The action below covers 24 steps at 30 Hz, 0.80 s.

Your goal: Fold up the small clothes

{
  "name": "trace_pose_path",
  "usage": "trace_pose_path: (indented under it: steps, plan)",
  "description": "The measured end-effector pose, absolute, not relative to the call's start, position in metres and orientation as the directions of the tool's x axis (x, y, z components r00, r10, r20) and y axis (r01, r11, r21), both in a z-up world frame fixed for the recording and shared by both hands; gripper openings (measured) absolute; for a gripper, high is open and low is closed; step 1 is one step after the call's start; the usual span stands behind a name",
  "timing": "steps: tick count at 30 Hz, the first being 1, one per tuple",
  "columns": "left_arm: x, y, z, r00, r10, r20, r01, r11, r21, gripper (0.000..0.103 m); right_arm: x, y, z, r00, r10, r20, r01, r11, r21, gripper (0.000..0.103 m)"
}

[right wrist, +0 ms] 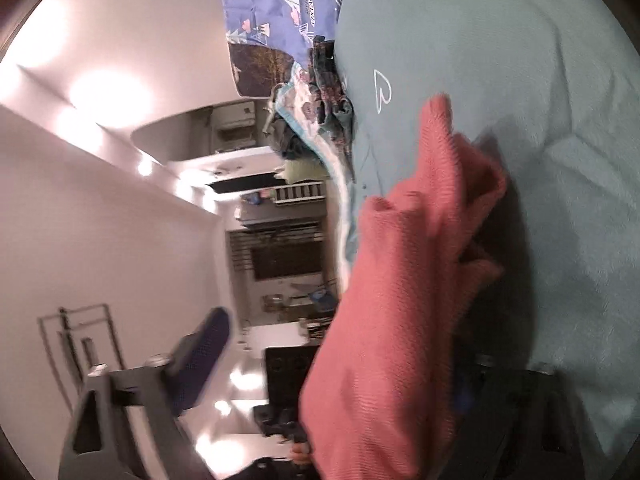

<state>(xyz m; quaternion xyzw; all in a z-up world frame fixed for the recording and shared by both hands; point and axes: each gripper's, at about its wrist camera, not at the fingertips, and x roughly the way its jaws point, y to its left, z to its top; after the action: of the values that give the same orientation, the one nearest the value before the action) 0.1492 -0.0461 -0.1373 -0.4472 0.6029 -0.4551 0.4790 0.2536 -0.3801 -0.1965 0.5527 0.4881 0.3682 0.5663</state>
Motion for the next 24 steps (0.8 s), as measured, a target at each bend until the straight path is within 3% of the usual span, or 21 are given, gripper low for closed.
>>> trace_pose_path:
  steps: [1, 3, 4, 12, 15, 21, 24]
  plan:
    - [0.149, -0.045, -0.135, -0.140, -0.976, -0.166, -0.094, 0.180, -0.979, 0.022, 0.254, -0.379, -0.196, 0.249, 0.951, -0.182, 0.120, 0.156, 0.980, 0.055]
    - [0.149, -0.041, -0.135, -0.138, -0.977, -0.163, -0.082, 0.175, -0.981, 0.022, 0.255, -0.374, -0.198, 0.234, 0.940, -0.247, 0.125, 0.223, 0.967, 0.023]
    - [0.147, -0.038, -0.136, -0.136, -0.977, -0.163, -0.082, 0.175, -0.981, 0.022, 0.248, -0.376, -0.204, 0.229, 0.938, -0.259, 0.130, 0.234, 0.963, 0.021]
    - [0.134, -0.029, -0.156, -0.154, -0.975, -0.160, -0.140, 0.182, -0.973, 0.021, 0.226, -0.373, -0.202, 0.255, 0.890, -0.378, 0.134, 0.355, 0.925, 0.016]
    - [0.127, -0.017, -0.156, -0.151, -0.981, -0.119, -0.173, 0.144, -0.974, 0.021, 0.213, -0.364, -0.199, 0.257, 0.861, -0.439, 0.226, 0.389, 0.893, 0.016]
    - [0.114, 0.025, -0.152, -0.095, -0.994, -0.059, -0.225, 0.079, -0.971, 0.022, 0.187, -0.322, -0.151, 0.234, 0.744, -0.626, 0.230, 0.583, 0.779, 0.016]
    - [0.110, 0.047, -0.155, -0.051, -0.996, -0.071, -0.234, 0.081, -0.969, 0.023, 0.186, -0.303, -0.137, 0.209, 0.716, -0.666, 0.217, 0.630, 0.746, 0.016]
